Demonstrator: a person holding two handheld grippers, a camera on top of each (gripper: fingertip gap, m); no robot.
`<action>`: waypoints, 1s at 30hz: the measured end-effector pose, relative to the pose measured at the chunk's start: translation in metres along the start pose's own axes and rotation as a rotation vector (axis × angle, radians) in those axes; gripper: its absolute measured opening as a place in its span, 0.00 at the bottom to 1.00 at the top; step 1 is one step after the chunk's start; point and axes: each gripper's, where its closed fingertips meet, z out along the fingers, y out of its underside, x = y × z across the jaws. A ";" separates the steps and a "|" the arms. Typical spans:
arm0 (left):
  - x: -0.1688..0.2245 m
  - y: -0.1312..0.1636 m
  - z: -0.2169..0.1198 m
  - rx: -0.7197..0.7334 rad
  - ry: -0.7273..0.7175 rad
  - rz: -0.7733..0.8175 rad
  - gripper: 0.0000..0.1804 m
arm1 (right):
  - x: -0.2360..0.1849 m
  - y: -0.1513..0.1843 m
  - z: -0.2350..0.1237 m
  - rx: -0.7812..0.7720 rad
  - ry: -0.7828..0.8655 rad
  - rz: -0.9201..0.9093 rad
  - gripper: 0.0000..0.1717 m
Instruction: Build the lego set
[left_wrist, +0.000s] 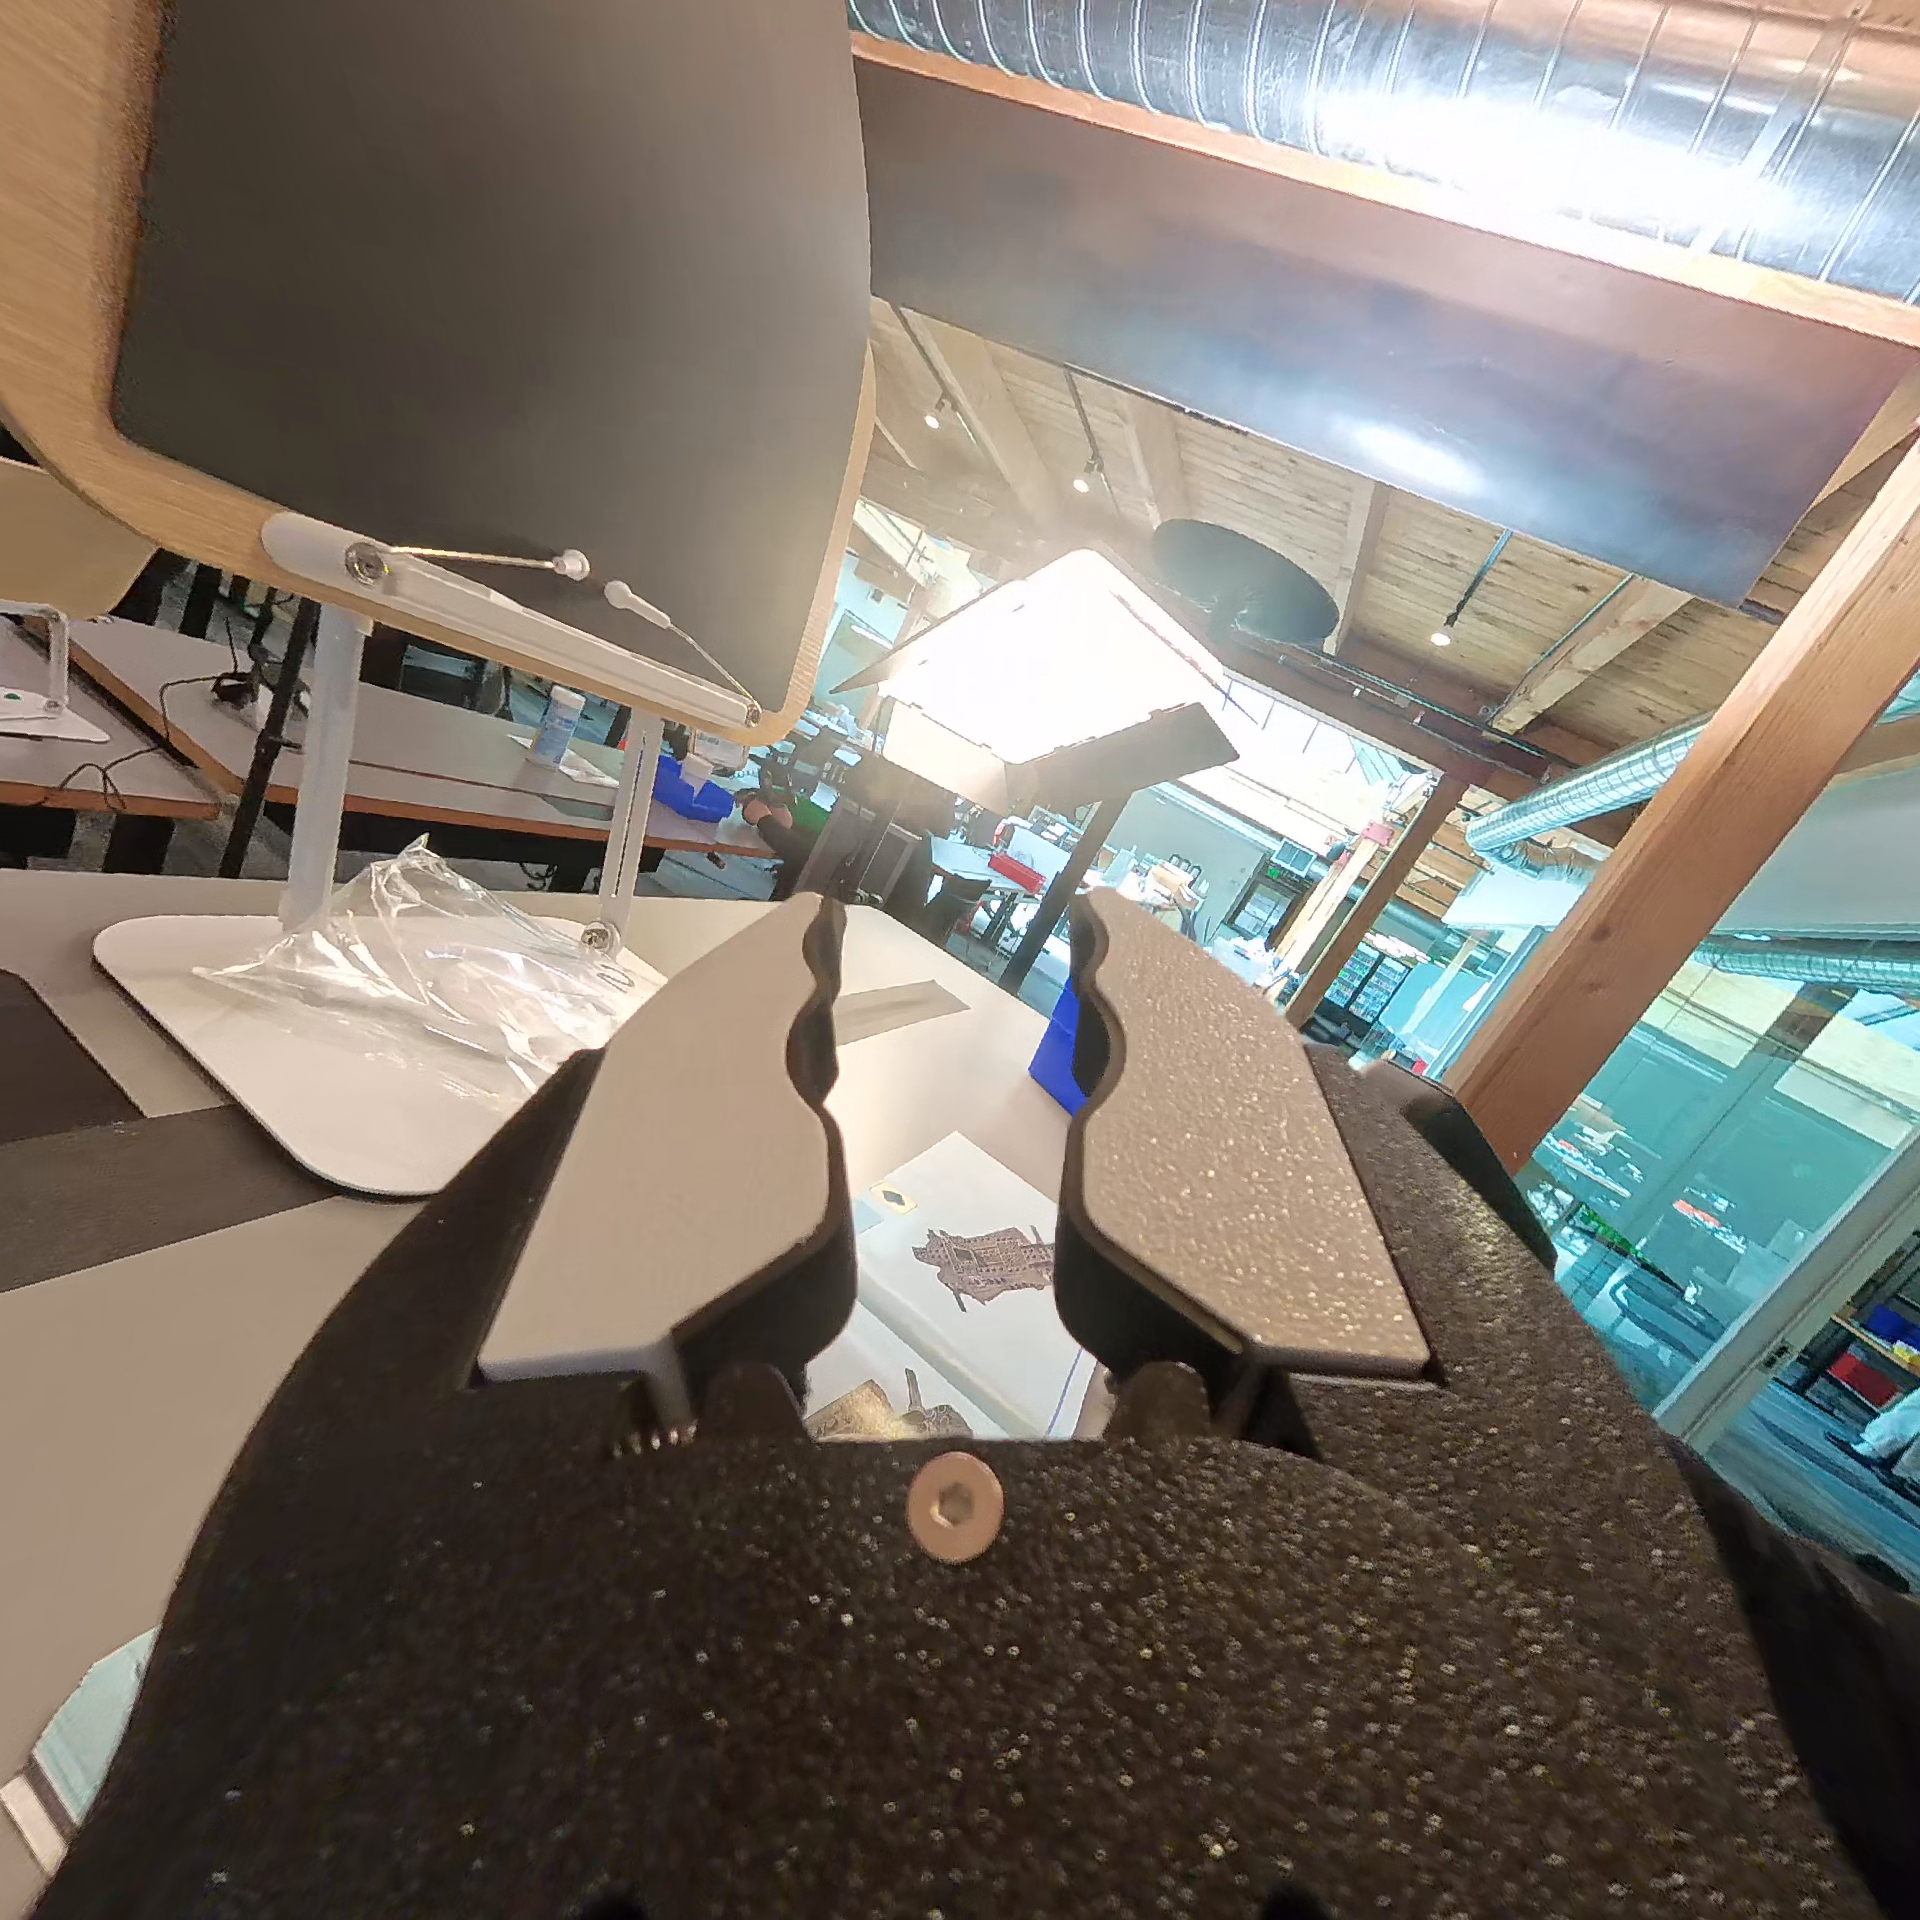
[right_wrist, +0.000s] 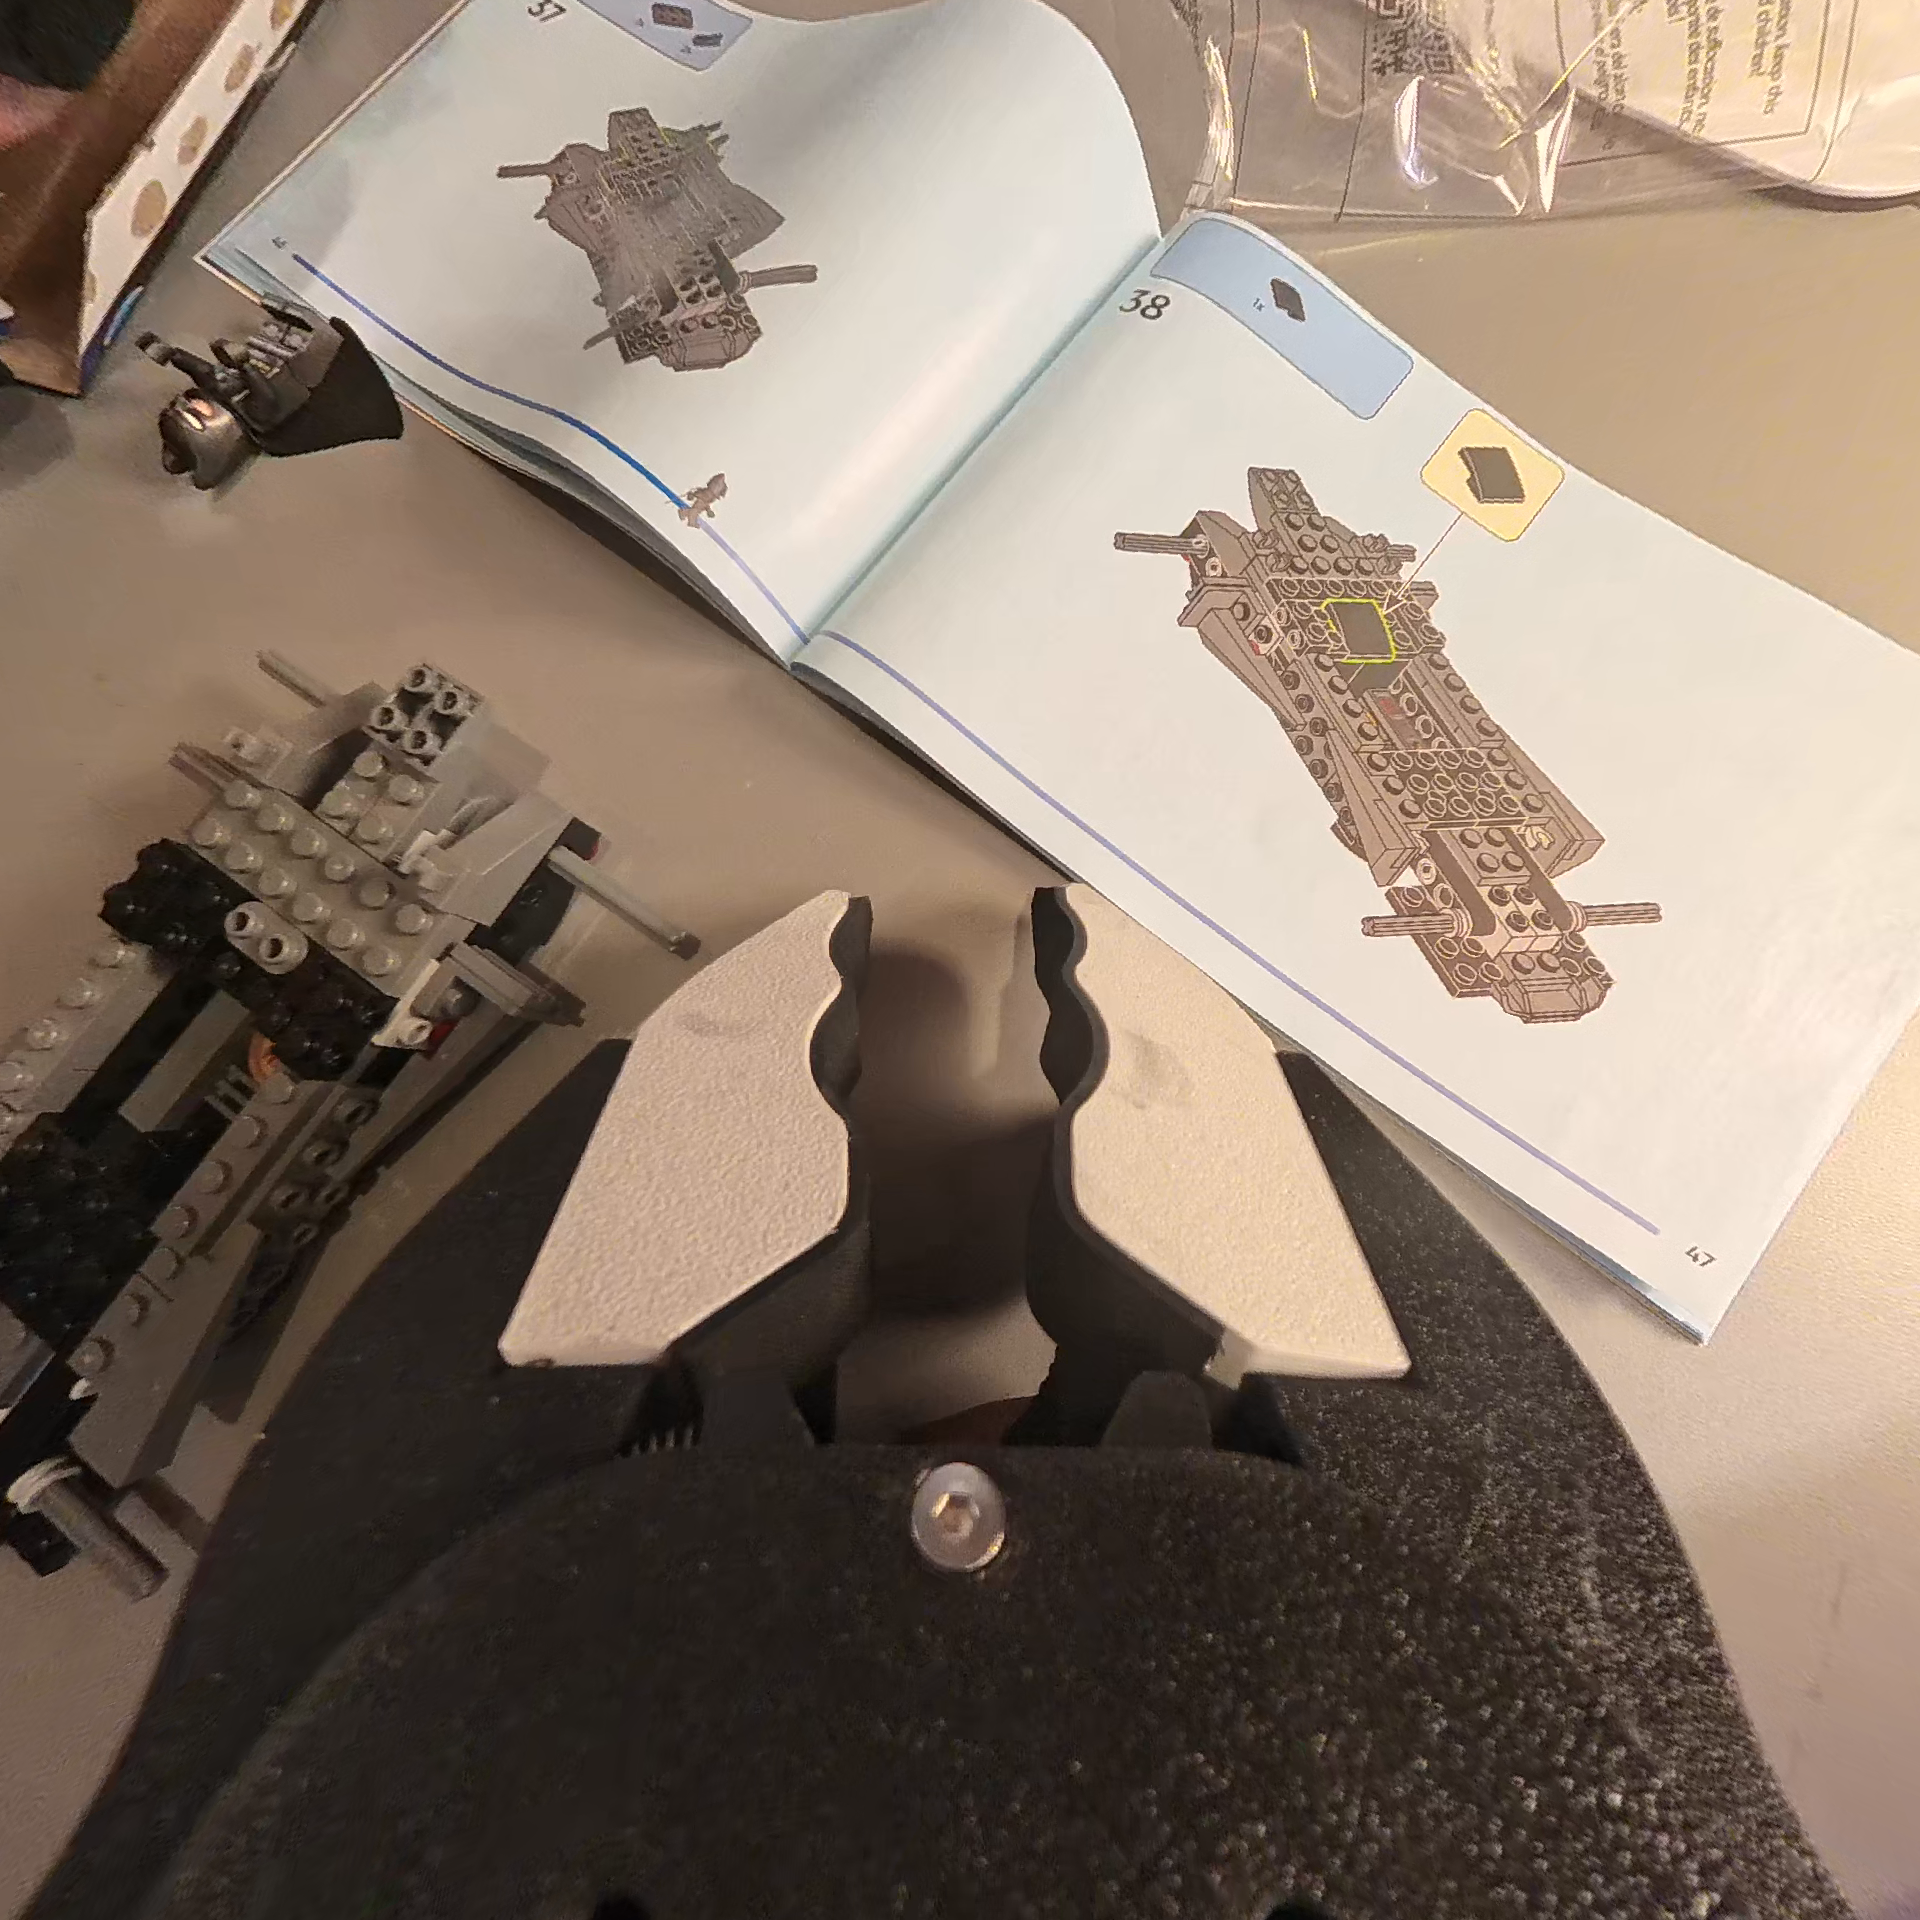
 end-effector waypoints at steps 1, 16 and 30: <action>0.000 0.003 0.002 -0.015 -0.002 0.002 0.24 | 0.000 0.000 0.000 -0.002 0.004 -0.003 0.18; 0.006 0.030 0.019 -0.125 0.000 0.034 0.24 | -0.029 -0.003 -0.130 0.241 -0.067 -0.040 0.18; 0.008 0.027 0.018 -0.107 0.006 0.025 0.24 | 0.276 0.092 -0.267 -0.426 0.539 -0.484 0.18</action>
